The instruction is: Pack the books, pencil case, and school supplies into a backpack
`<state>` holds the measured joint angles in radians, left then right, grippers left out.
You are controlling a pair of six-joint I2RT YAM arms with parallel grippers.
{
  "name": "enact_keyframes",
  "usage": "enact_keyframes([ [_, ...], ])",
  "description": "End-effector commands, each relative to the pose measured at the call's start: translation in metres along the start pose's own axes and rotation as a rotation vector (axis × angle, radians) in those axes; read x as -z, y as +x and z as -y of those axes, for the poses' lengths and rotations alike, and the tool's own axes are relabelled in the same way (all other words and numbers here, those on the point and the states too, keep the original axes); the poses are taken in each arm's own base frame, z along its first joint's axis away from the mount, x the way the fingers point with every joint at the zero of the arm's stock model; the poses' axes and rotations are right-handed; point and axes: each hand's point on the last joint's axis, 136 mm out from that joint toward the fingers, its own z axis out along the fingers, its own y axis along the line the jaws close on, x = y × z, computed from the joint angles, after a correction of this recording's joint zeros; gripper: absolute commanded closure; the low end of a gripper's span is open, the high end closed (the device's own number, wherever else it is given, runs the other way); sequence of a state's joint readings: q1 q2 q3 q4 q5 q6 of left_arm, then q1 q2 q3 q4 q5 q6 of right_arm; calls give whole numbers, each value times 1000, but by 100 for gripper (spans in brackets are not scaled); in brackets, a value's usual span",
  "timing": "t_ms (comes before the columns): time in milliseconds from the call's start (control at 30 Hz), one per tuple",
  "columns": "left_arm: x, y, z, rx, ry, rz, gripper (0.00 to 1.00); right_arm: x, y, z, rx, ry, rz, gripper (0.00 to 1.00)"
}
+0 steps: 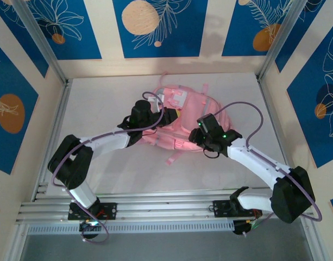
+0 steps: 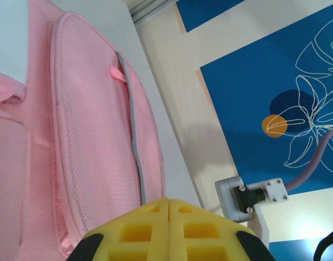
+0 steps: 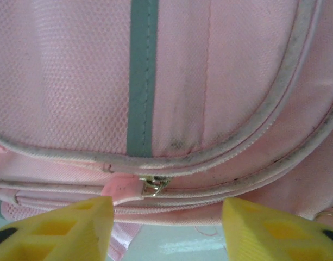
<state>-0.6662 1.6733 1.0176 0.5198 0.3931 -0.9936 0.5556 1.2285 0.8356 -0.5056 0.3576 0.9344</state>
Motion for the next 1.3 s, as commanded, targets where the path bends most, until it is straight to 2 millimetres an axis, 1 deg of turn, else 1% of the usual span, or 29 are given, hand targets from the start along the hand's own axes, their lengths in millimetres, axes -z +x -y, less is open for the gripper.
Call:
enact_keyframes([
  [0, 6, 1, 12, -19, 43, 1, 100, 0, -13, -10, 1, -13, 49, 49],
  [133, 5, 3, 11, -14, 45, -1, 100, -8, -14, -15, 21, -5, 40, 57],
  [300, 6, 4, 11, -11, 48, -3, 100, -9, -16, -31, 41, -29, 48, 58],
  [367, 6, 5, 9, -10, 44, -4, 100, -9, -17, -33, 45, -25, 55, 58],
  [433, 7, 6, 8, -6, 44, -4, 100, -13, -17, -31, 34, -11, 56, 59],
  [533, 6, 7, 8, 1, 52, -4, 100, -25, -16, -24, 20, 35, 68, 64],
  [700, 7, 7, 10, 1, 61, -5, 100, -41, -20, -2, 5, 180, 126, 67],
  [733, 8, 7, 10, 1, 60, -5, 100, -44, -20, -1, 5, 193, 128, 72],
  [767, 8, 8, 9, 0, 59, -5, 100, -45, -21, -3, 10, 193, 126, 80],
  [800, 9, 8, 9, 1, 58, -5, 100, -47, -21, -4, 16, 196, 123, 82],
  [900, 9, 9, 9, 0, 57, -7, 100, -47, -23, -6, 27, 204, 120, 85],
  [967, 10, 9, 9, -1, 59, -5, 100, -47, -23, -3, 29, 213, 125, 87],
  [1067, 8, 10, 8, 4, 63, -7, 100, -49, -23, -1, 21, 204, 126, 100],
  [1133, 6, 10, 7, 7, 63, -12, 100, -47, -25, -4, 25, 186, 130, 100],
  [1267, 0, 13, 5, 15, 64, -23, 100, -36, -28, -17, 45, 113, 132, 100],
])
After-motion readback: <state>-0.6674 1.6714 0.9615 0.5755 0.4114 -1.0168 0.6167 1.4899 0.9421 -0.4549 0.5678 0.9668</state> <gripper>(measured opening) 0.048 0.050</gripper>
